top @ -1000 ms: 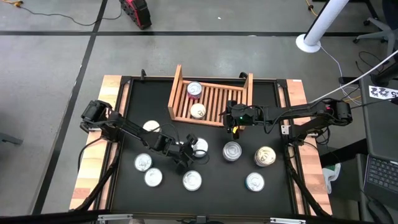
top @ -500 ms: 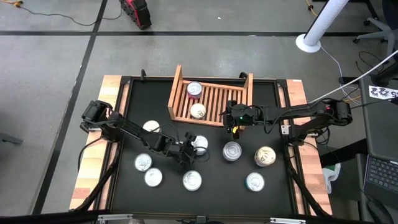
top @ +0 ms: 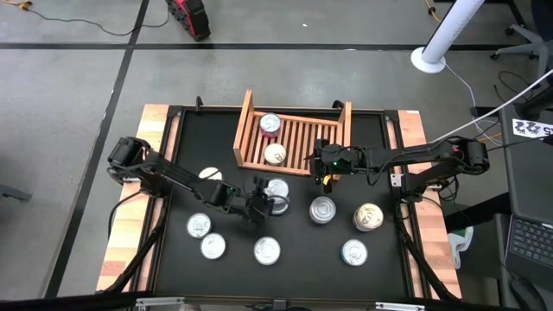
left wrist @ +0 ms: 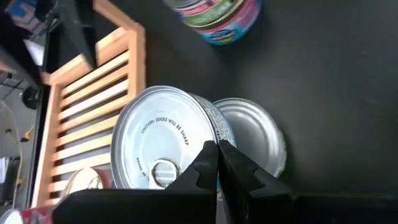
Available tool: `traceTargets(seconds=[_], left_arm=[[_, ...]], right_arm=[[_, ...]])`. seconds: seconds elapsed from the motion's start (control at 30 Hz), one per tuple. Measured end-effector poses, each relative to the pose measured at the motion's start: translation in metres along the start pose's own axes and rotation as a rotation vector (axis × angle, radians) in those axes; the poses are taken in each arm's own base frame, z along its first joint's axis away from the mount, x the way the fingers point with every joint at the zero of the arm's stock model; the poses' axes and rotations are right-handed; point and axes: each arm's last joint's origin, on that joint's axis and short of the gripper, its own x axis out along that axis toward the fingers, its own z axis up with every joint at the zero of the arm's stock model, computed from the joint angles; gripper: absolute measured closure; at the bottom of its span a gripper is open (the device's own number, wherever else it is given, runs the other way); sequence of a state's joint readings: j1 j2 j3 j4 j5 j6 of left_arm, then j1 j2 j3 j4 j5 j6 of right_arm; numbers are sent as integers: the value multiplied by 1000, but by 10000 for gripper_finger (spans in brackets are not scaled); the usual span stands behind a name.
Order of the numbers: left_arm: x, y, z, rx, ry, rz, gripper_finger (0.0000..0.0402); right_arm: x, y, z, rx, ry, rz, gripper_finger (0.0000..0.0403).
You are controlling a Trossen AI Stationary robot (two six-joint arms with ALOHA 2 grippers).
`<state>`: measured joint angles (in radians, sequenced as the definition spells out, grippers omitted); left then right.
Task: Stack canned seafood by type on shelf
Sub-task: Put the light blue tuna can on the shelf
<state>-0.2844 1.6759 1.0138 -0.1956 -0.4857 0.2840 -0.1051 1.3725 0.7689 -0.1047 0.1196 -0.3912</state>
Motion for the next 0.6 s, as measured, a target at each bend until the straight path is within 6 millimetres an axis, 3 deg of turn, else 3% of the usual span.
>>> traceTargets(seconds=[0.23, 0.6], left_arm=[[-5, 25, -10, -63, 80, 61, 401], [6, 58, -37, -106, 252, 103, 401]], right_arm=[[0, 0, 0, 0, 0, -1, 141], [0, 0, 0, 0, 1, -2, 141]])
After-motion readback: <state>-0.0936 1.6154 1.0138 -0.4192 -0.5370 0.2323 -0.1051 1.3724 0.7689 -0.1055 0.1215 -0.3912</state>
